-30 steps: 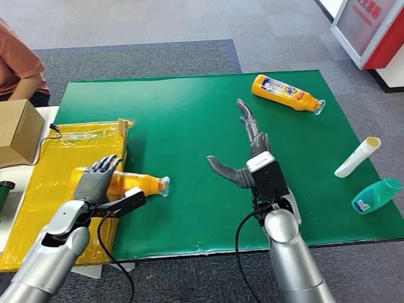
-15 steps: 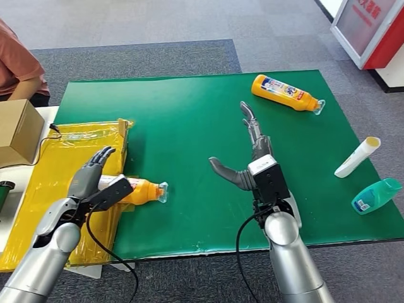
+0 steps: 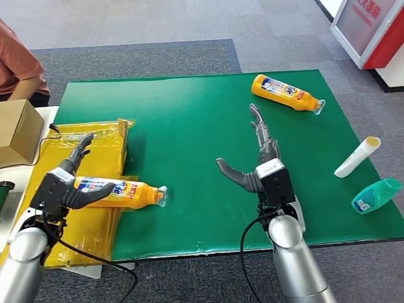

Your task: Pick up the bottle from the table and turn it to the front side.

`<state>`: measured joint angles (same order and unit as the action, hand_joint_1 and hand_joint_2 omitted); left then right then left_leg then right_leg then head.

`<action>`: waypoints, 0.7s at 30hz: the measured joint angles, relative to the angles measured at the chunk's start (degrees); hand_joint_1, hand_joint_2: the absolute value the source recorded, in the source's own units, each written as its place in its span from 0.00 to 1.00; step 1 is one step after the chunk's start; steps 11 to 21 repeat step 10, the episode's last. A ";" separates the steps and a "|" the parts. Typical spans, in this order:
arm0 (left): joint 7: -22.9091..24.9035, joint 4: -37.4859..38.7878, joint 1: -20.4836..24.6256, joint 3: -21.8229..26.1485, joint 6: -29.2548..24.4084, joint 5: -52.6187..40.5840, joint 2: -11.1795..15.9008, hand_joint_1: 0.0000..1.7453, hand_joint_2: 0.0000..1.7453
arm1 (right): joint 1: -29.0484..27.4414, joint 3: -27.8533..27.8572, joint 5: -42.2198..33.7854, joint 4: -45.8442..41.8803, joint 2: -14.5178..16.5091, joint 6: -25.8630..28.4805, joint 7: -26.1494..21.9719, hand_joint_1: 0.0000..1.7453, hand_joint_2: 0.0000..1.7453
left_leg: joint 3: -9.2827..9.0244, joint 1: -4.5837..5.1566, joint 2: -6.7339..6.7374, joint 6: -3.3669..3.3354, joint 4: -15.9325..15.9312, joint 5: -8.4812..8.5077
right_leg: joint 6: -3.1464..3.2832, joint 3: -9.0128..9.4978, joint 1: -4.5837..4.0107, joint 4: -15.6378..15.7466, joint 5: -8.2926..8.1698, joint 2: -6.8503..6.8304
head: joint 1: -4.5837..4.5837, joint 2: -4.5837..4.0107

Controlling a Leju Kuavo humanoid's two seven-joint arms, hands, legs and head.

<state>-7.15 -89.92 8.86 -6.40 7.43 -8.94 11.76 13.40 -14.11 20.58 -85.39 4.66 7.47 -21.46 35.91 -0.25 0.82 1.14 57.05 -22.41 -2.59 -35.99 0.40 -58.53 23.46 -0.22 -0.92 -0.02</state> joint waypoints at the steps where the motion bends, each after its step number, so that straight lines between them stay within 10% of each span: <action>1: -0.46 -1.22 -0.77 0.60 0.49 1.87 0.25 0.00 1.00 | -0.08 0.01 -0.07 -0.01 -0.16 0.06 -0.05 0.00 1.00 | 0.00 0.00 0.00 0.00 0.00 0.00 | 0.01 0.00 0.00 0.00 0.01 0.00 | 0.00 0.00; 6: -4.76 -7.12 -5.76 3.31 3.44 14.88 0.39 0.00 1.00 | -0.77 0.02 -1.45 -0.59 -0.76 -0.37 -0.27 0.00 1.00 | -0.01 0.00 0.02 0.03 -0.01 -0.03 | 0.02 0.00 -0.01 0.00 0.02 0.02 | 0.00 0.00; 10: -8.97 -11.56 -12.06 5.89 7.34 27.31 -1.28 0.00 1.00 | -1.01 0.27 -14.18 -1.06 -2.42 -11.38 1.87 0.00 1.00 | -0.01 0.01 0.05 -0.01 -0.01 -0.08 | 0.01 0.01 0.00 0.02 0.04 0.02 | -0.01 0.00; 21: -8.97 -11.56 -12.06 5.89 7.34 27.31 -1.28 0.00 1.00 | -1.01 0.27 -14.18 -1.06 -2.42 -11.38 1.87 0.00 1.00 | -0.01 0.01 0.05 -0.01 -0.01 -0.08 | 0.01 0.01 0.00 0.02 0.04 0.02 | -0.01 0.00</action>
